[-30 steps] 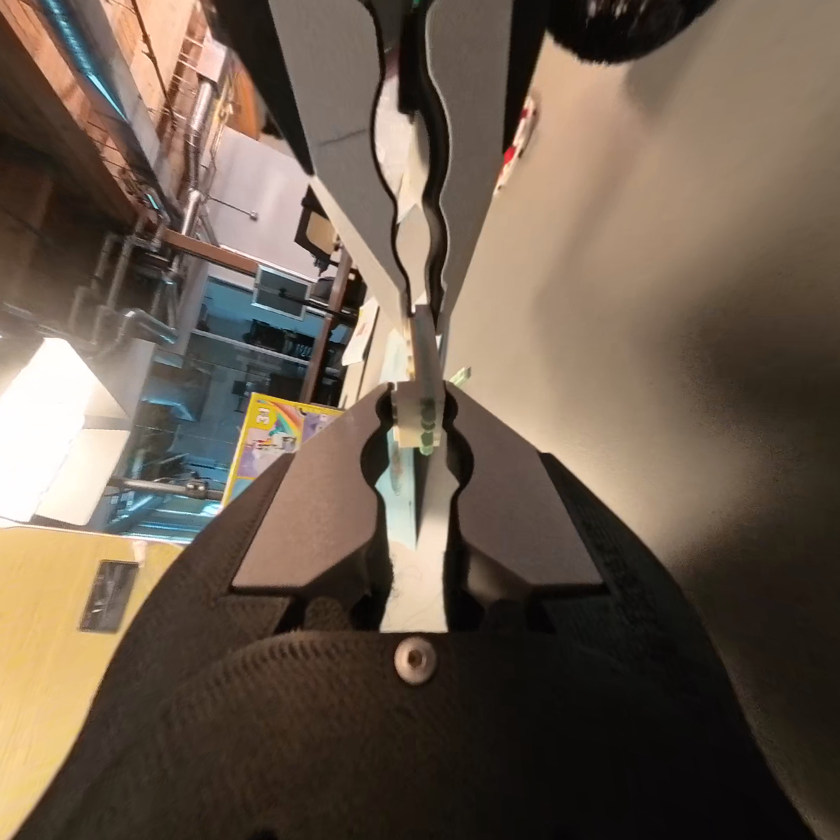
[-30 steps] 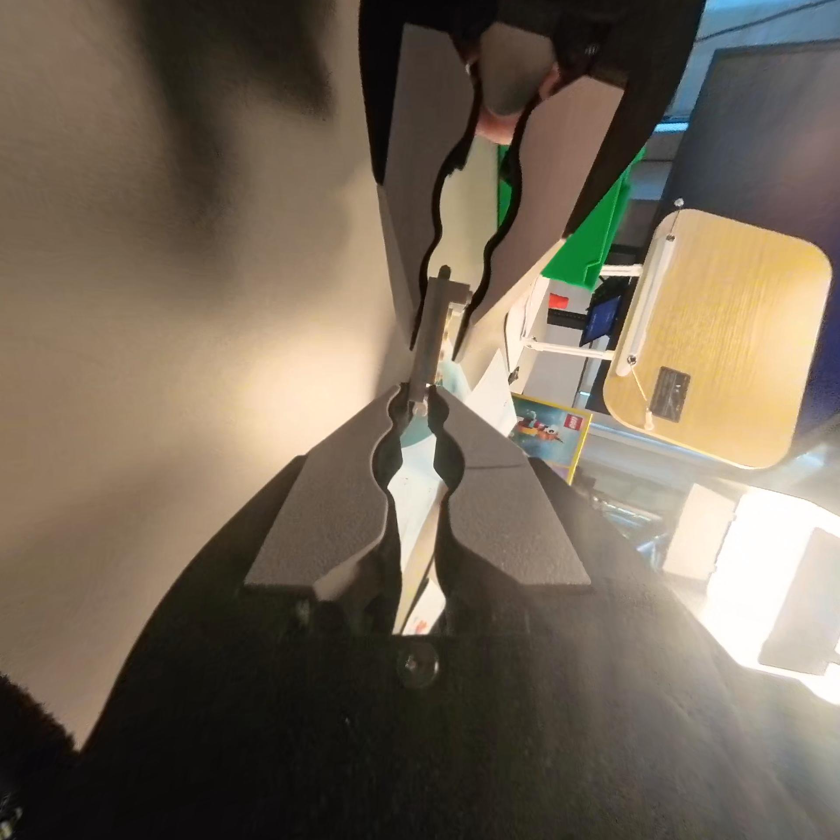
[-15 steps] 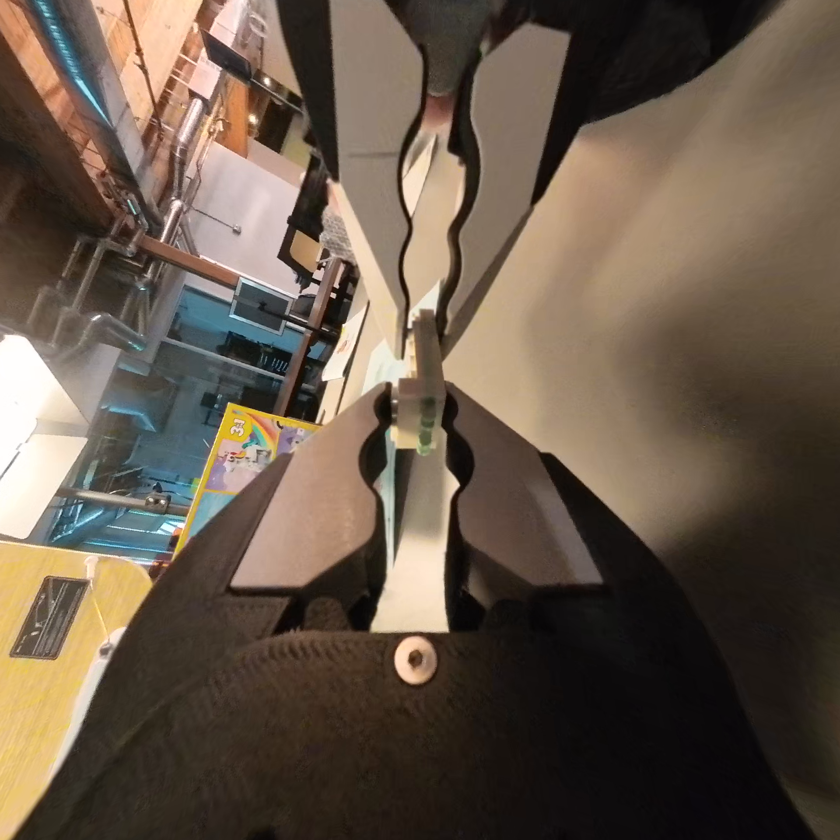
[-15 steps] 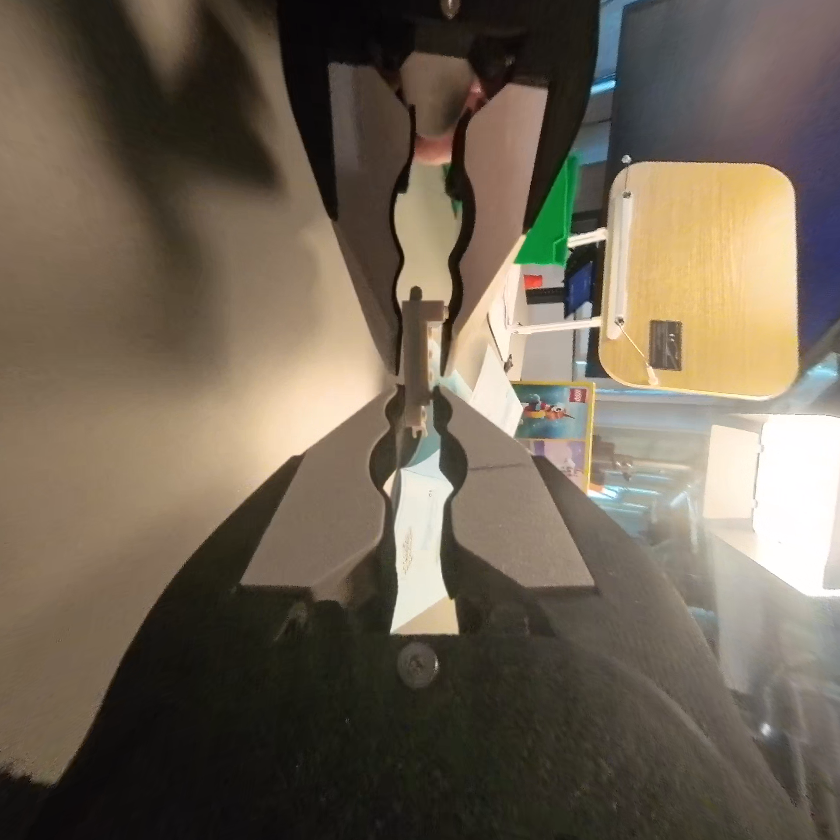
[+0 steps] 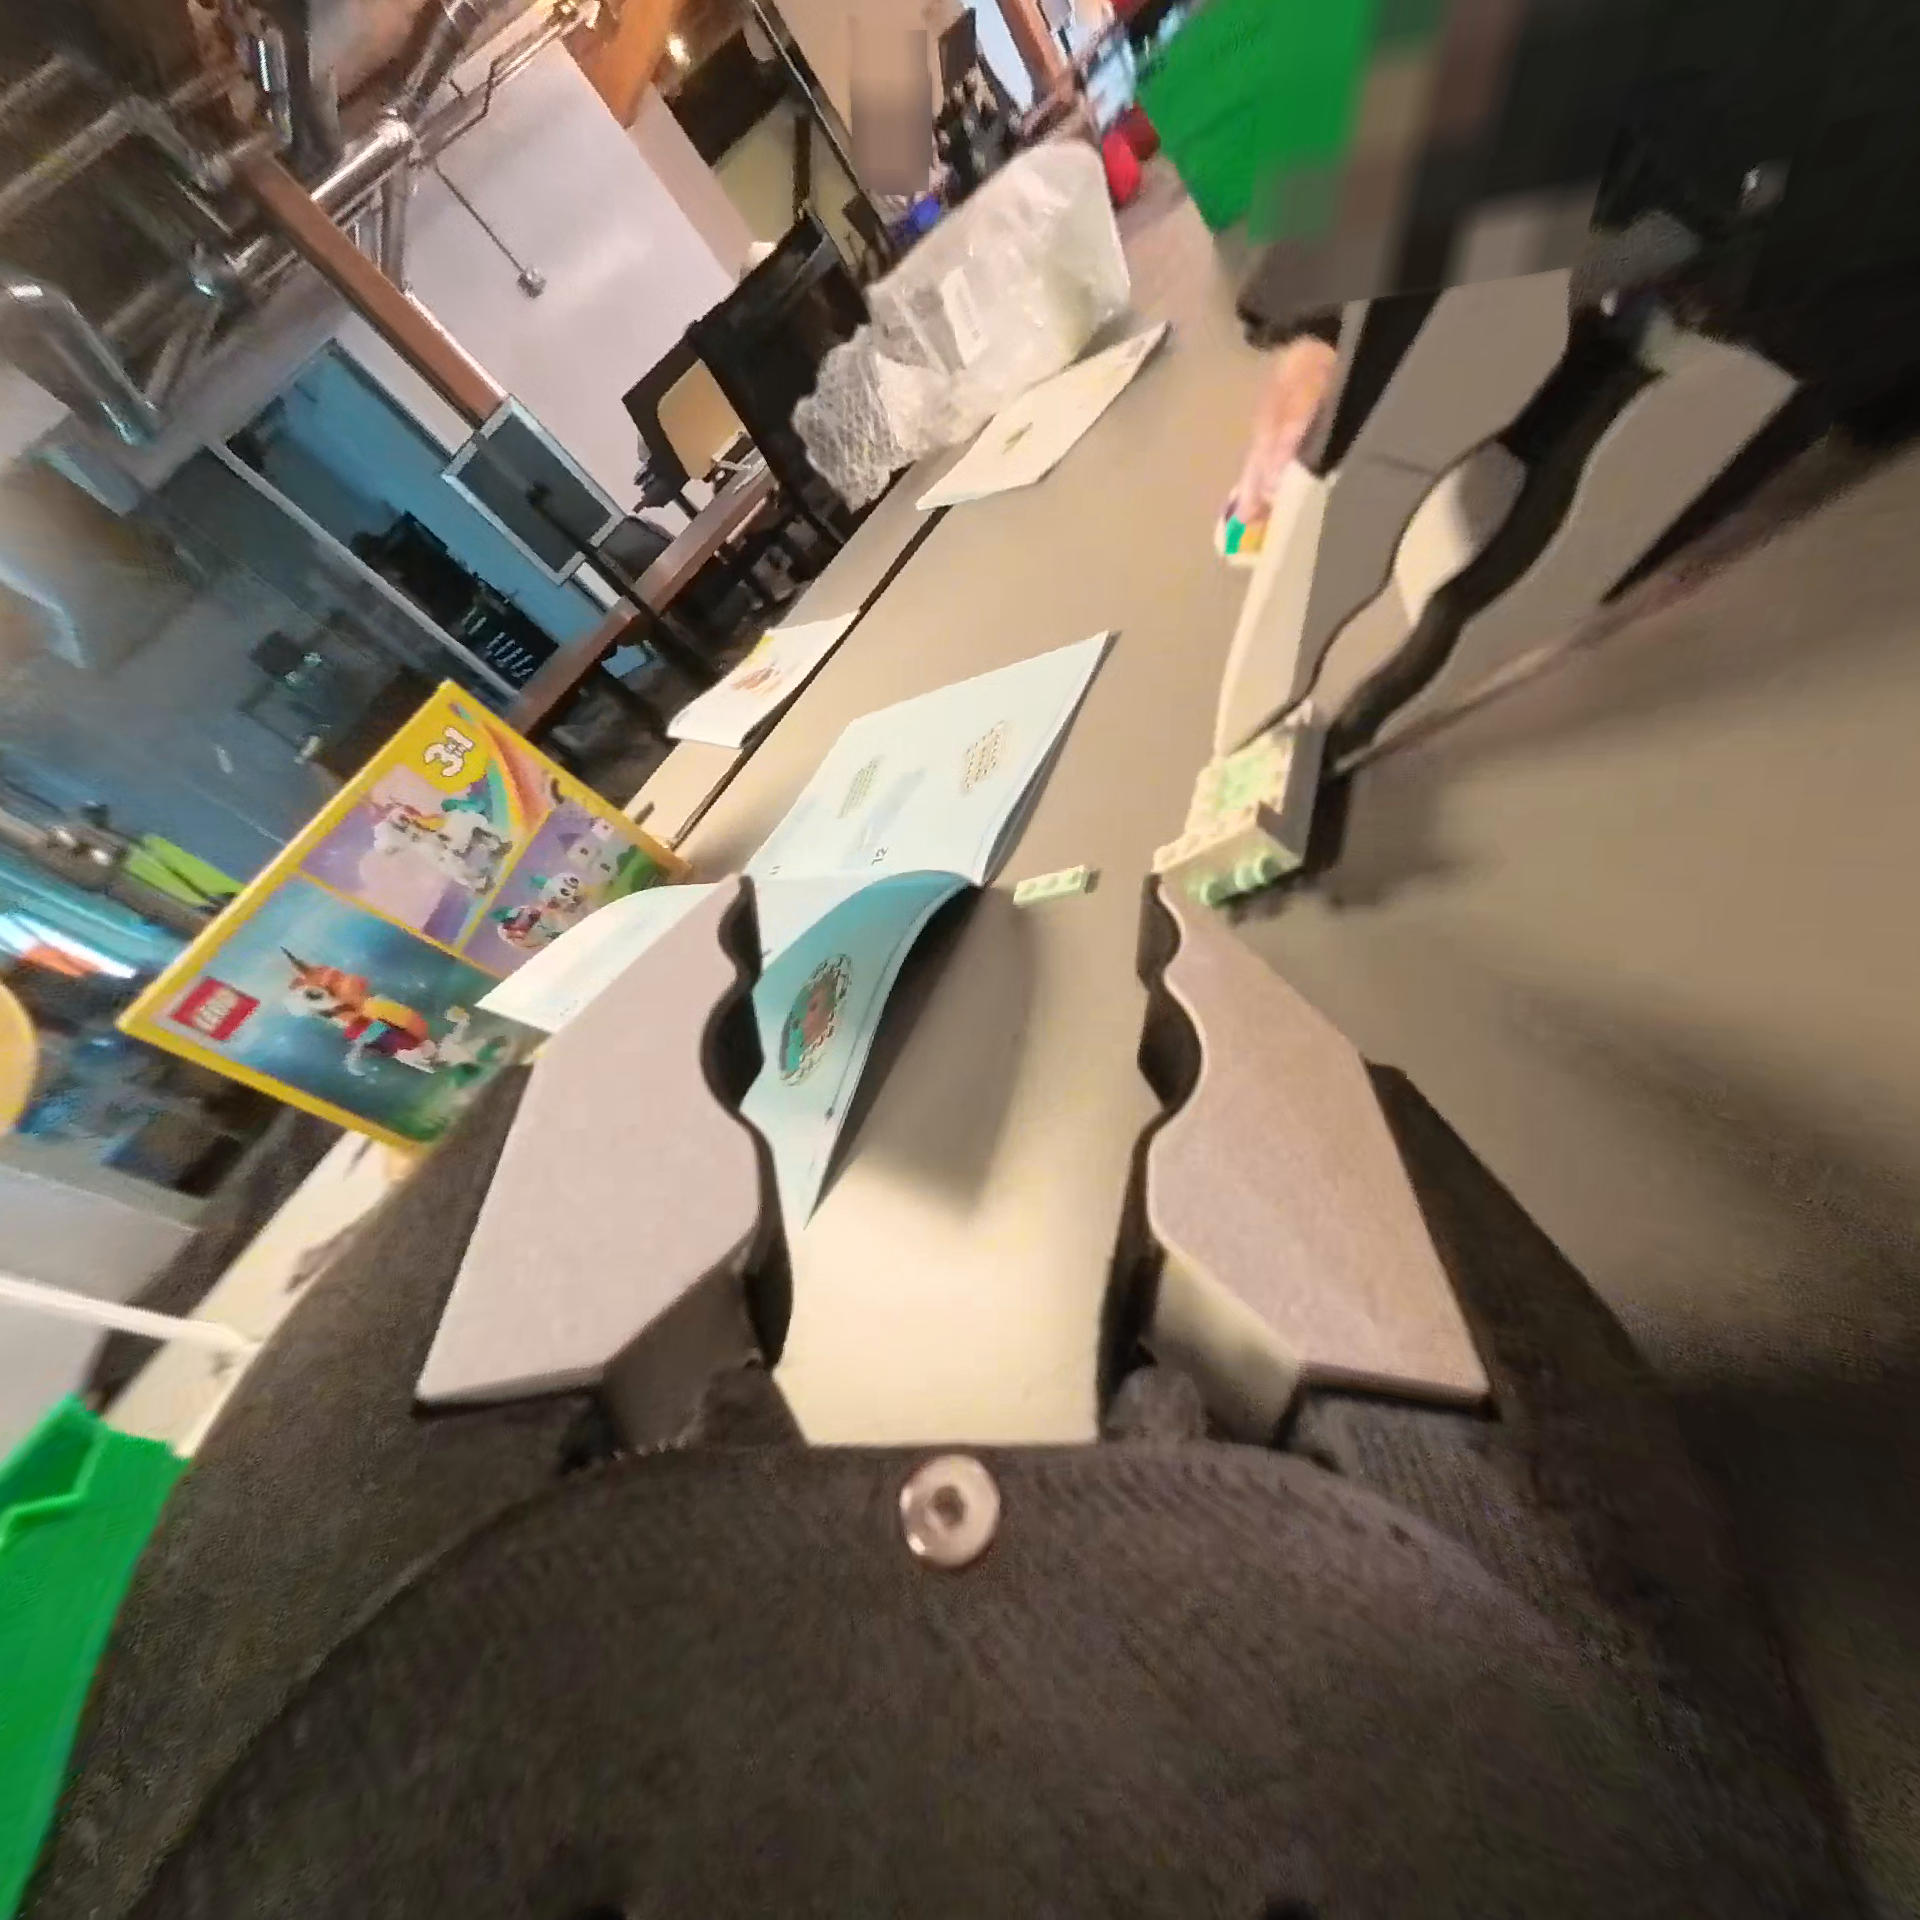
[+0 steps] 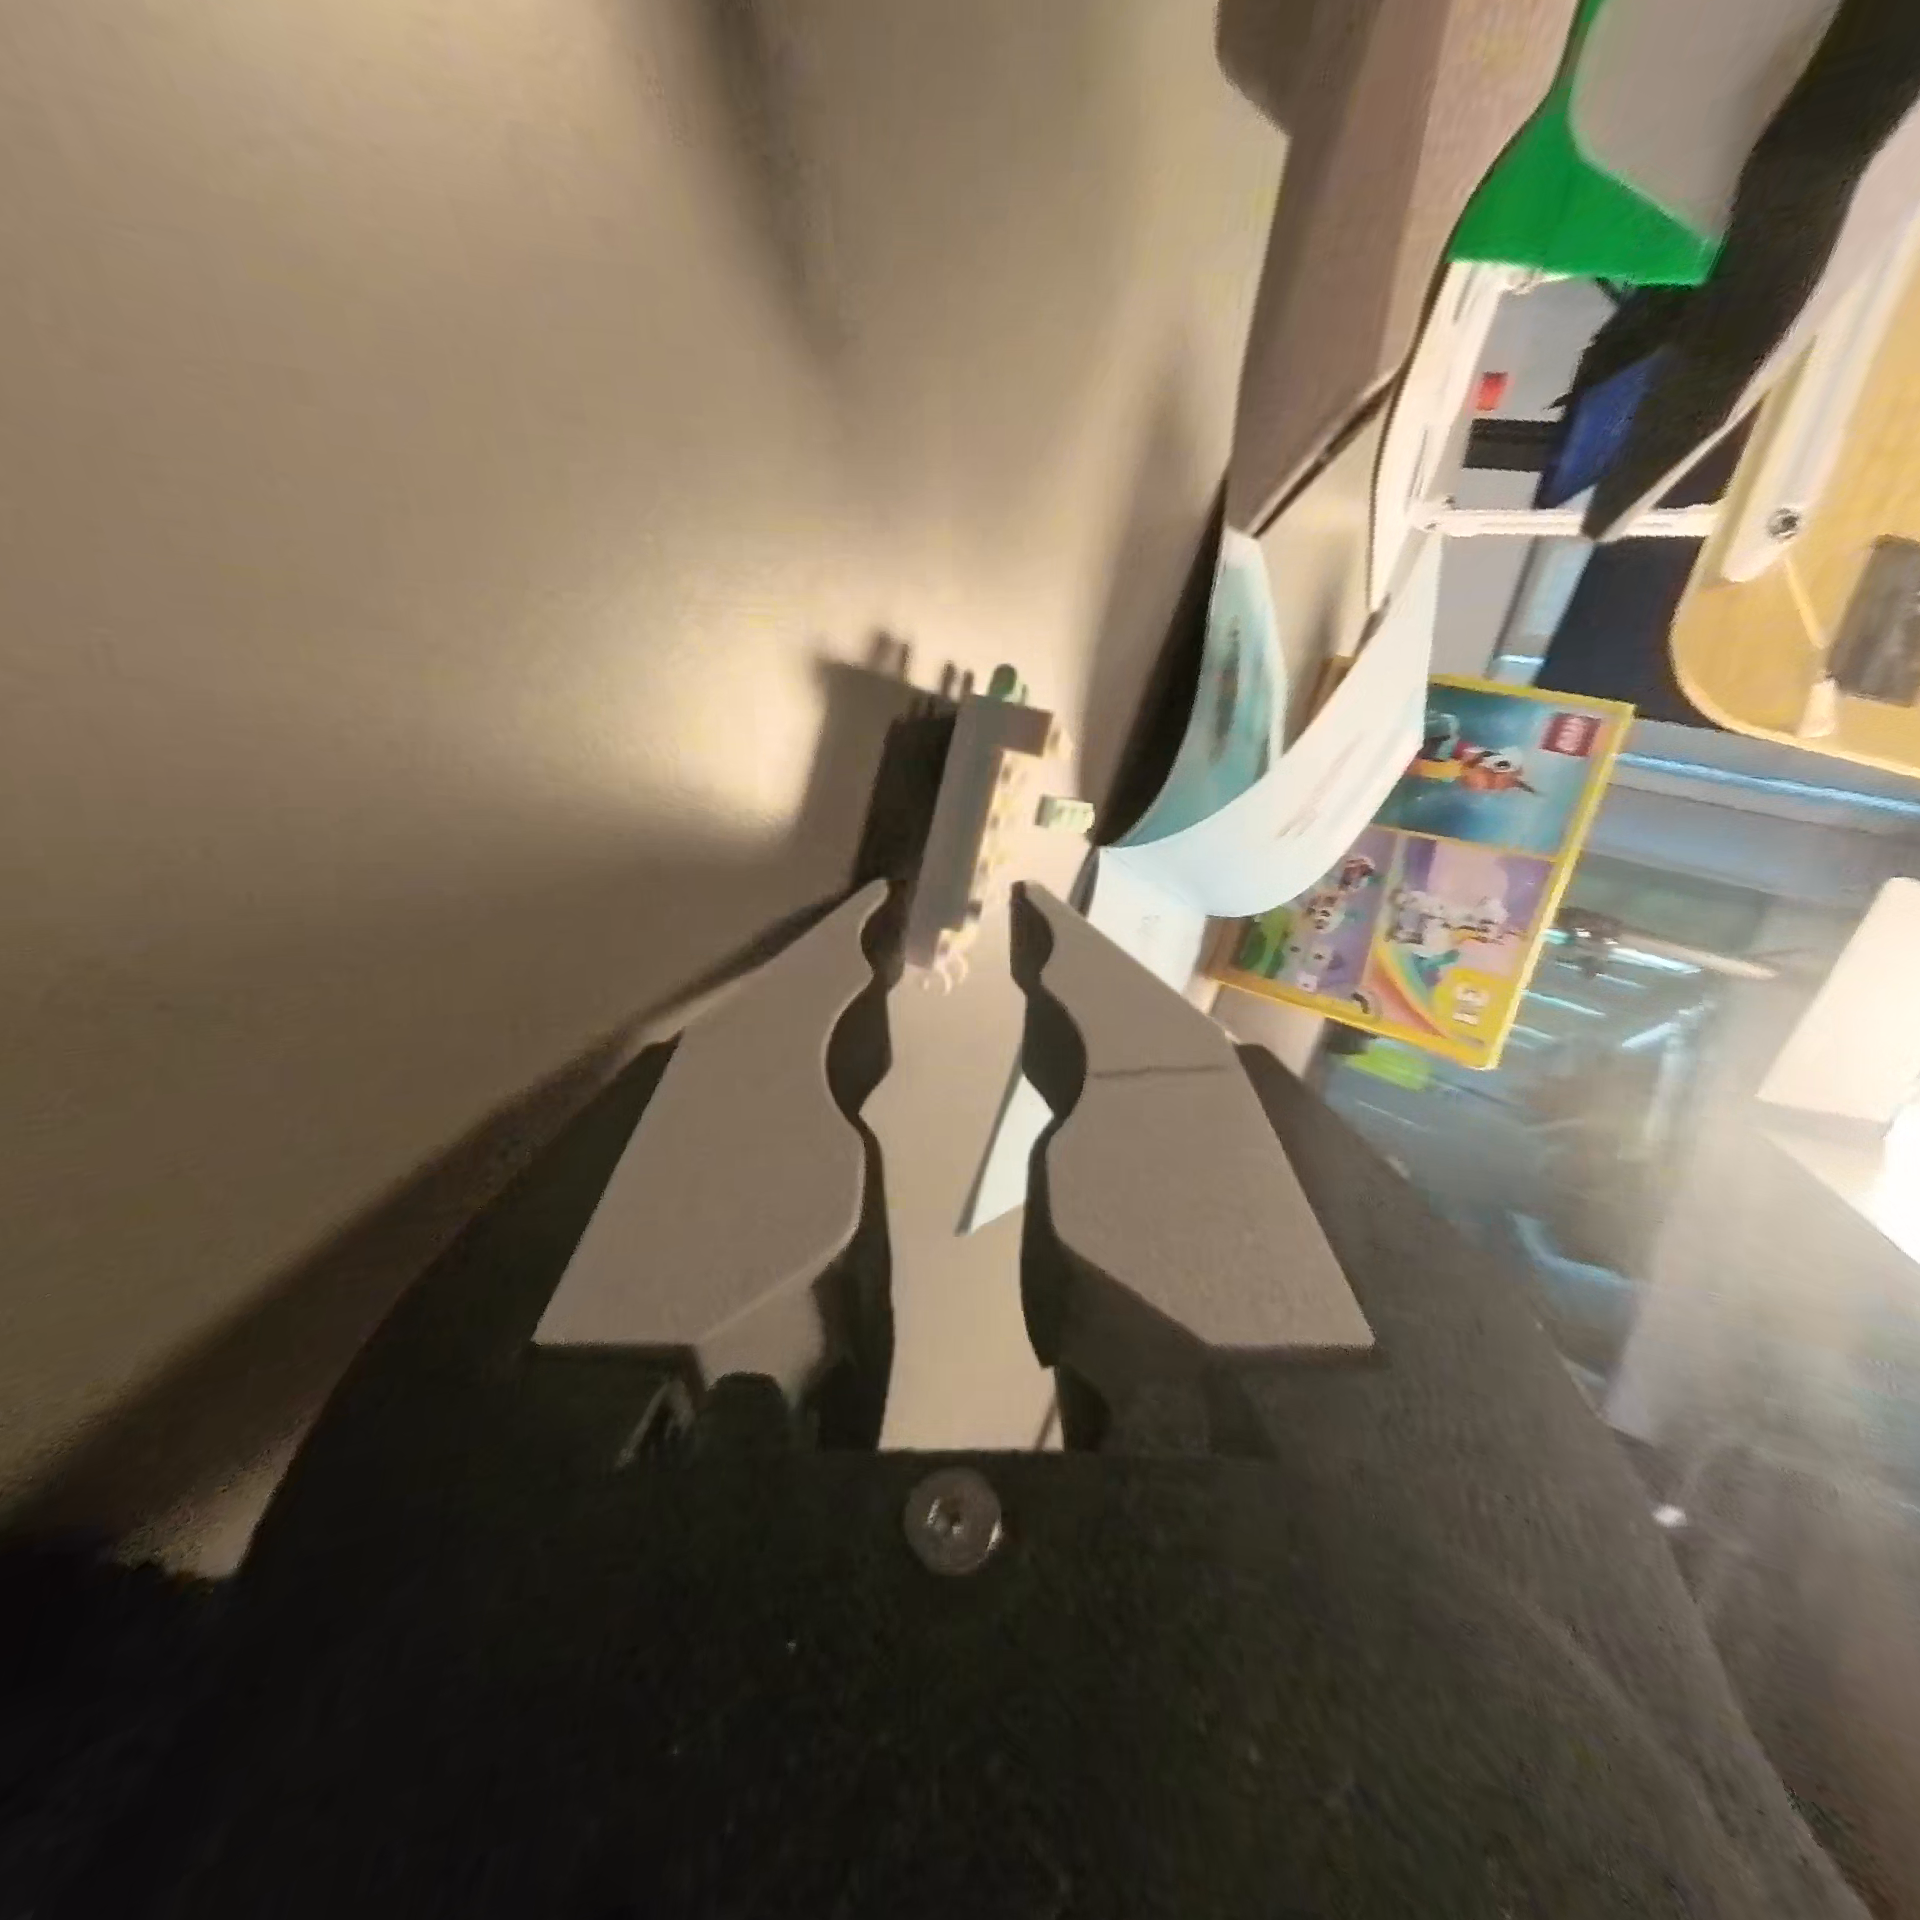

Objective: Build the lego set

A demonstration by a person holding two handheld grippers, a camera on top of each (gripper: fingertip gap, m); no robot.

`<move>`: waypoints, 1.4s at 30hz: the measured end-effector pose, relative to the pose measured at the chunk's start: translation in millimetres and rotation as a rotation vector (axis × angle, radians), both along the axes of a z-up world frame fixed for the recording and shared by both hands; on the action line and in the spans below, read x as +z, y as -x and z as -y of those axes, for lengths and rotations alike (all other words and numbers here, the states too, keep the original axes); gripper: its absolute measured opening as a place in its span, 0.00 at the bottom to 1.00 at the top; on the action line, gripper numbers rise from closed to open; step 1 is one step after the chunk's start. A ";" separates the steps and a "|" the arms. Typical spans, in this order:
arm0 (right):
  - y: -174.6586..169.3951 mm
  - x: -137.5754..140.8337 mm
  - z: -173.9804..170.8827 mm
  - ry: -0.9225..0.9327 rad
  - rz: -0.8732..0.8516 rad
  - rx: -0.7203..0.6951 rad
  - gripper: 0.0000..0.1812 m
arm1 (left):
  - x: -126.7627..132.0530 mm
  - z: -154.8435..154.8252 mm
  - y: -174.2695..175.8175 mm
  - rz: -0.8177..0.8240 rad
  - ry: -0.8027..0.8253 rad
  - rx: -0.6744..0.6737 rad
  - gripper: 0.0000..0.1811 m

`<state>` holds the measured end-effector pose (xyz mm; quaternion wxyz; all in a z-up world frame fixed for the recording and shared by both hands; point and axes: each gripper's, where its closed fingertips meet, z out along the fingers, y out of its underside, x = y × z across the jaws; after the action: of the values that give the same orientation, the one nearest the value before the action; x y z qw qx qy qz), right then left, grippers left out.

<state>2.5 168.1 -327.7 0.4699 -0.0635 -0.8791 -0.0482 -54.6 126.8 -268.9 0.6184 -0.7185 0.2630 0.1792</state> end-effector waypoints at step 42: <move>-11.7 132.8 -167.5 0.915 -1.244 -0.542 0.06 | 24.2 -66.1 -44.4 0.265 0.151 -0.083 0.33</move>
<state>14.2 335.6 -194.9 0.7714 -0.4744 -0.3443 0.2476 -10.2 192.8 -244.8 0.5987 -0.7690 0.2211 0.0369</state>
